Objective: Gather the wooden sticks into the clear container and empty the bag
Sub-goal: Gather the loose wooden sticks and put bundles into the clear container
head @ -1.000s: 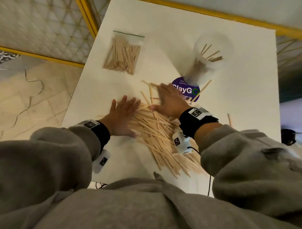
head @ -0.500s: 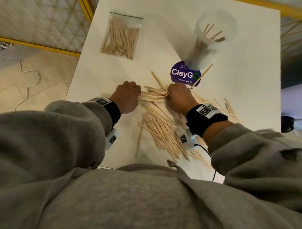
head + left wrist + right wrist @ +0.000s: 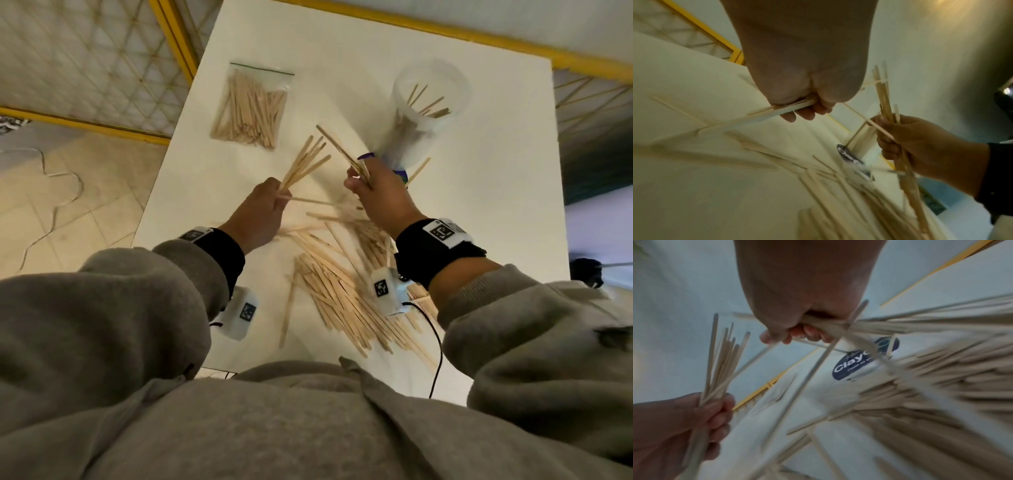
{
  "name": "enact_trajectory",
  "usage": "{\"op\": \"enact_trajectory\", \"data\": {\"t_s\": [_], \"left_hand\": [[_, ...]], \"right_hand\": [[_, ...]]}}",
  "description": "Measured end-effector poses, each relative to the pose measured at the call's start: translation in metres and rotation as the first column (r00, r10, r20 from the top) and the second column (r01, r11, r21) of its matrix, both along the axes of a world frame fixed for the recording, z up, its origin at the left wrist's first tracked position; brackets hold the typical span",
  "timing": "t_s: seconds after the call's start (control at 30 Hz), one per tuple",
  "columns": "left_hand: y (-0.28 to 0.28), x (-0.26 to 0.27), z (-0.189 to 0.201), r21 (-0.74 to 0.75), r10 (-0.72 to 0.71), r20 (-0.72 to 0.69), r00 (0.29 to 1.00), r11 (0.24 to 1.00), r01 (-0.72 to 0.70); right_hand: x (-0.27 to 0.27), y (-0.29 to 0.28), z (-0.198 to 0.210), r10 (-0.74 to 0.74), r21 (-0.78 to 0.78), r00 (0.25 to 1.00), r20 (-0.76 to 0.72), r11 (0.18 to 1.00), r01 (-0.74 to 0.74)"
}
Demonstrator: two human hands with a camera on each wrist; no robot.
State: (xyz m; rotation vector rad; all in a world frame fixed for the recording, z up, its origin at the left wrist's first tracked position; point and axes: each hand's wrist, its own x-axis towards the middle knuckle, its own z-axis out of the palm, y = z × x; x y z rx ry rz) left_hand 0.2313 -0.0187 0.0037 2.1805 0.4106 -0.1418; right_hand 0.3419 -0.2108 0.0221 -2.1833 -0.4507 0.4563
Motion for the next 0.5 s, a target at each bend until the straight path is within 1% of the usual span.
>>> {"op": "enact_trajectory", "data": {"t_s": [0.07, 0.1, 0.13, 0.2, 0.23, 0.3, 0.37, 0.4, 0.47, 0.5], "left_hand": [[-0.014, 0.010, 0.003, -0.185, 0.082, 0.050, 0.995, 0.980, -0.071], [-0.022, 0.015, 0.006, -0.245, 0.133, 0.059, 0.989, 0.963, -0.115], [-0.028, 0.019, 0.009, -0.300, 0.191, 0.056, 0.980, 0.939, -0.166], [-0.039, 0.026, 0.014, -0.434, 0.299, 0.027, 0.954, 0.863, -0.258], [-0.041, 0.029, 0.016, -0.481, 0.334, 0.019, 0.942, 0.829, -0.285], [-0.041, 0.034, 0.019, -0.515, 0.377, 0.005, 0.926, 0.795, -0.321], [-0.038, 0.037, 0.020, -0.522, 0.409, -0.017, 0.912, 0.775, -0.357], [-0.038, 0.038, 0.021, -0.533, 0.426, -0.031, 0.904, 0.758, -0.376], [-0.040, 0.041, 0.025, -0.573, 0.445, -0.049, 0.894, 0.721, -0.390], [-0.042, 0.043, 0.028, -0.587, 0.445, -0.053, 0.894, 0.711, -0.388]], "right_hand": [[-0.002, 0.009, 0.012, -0.109, 0.131, 0.991, -0.082, 0.984, 0.119], [-0.002, 0.013, 0.016, -0.143, 0.164, 0.984, -0.102, 0.974, 0.158], [-0.003, 0.017, 0.022, -0.164, 0.187, 0.980, -0.113, 0.965, 0.183], [-0.003, 0.022, 0.030, -0.207, 0.260, 0.966, -0.151, 0.935, 0.241], [-0.001, 0.023, 0.034, -0.223, 0.292, 0.961, -0.165, 0.919, 0.264], [0.003, 0.022, 0.038, -0.236, 0.309, 0.954, -0.184, 0.908, 0.284], [0.006, 0.018, 0.039, -0.165, 0.283, 0.967, -0.194, 0.934, 0.216], [0.007, 0.015, 0.038, -0.100, 0.232, 0.979, -0.179, 0.963, 0.141], [0.004, 0.013, 0.032, 0.045, 0.059, 0.989, -0.138, 0.998, -0.037], [0.001, 0.013, 0.028, 0.112, -0.026, 0.987, -0.112, 0.993, -0.116]]}}
